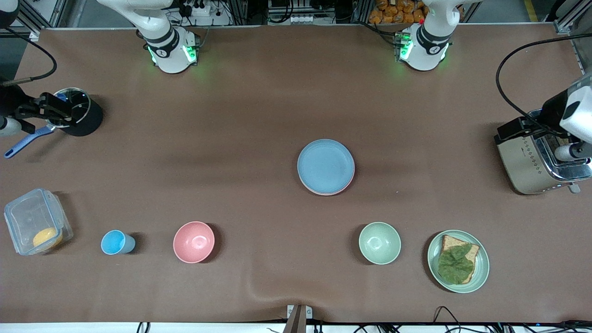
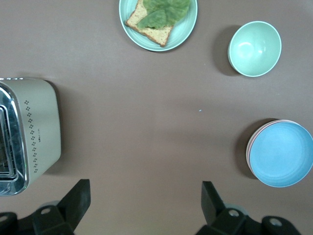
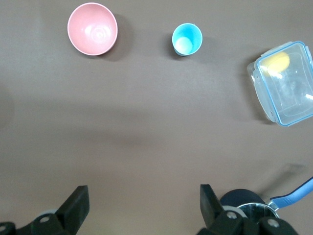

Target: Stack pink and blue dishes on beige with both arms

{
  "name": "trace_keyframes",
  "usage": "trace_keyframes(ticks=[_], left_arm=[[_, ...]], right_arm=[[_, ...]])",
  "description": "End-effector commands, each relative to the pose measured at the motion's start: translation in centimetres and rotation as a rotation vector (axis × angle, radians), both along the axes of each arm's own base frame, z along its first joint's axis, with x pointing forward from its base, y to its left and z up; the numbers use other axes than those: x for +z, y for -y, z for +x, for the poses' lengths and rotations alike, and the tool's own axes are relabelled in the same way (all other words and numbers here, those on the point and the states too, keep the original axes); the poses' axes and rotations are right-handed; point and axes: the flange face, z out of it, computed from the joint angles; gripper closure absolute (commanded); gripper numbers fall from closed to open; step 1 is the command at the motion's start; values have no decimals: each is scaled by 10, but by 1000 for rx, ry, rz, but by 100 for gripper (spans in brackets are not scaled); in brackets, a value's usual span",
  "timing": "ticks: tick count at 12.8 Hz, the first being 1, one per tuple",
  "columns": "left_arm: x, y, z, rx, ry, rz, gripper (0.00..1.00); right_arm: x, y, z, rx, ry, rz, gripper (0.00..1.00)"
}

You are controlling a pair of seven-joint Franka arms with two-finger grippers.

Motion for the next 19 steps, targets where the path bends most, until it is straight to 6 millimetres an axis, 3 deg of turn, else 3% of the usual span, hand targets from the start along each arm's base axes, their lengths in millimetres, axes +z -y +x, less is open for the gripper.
trace_keyframes(ticks=[1,6,8,14,17,19], left_arm=[[12,-3,-5,-11,7,-11,0],[12,-6,-4,-8,7,-10,0],[8,-12,-2,3,3,-18,0],[7,-10,-1,2,1,-24,0],[7,-10,0,2,4,-24,0],[7,-9,0,0,4,-25,0]], right_arm=[[10,1,0,-117,5,-19,0],[19,-11,-1,-109,1,-16,0],[33,-20,0,-91,28,-21,0],[37,-22,-3,-142,0,-19,0],[19,-27,7,-142,-32,-13,0],[14,-41,9,-116,-40,-26,0]])
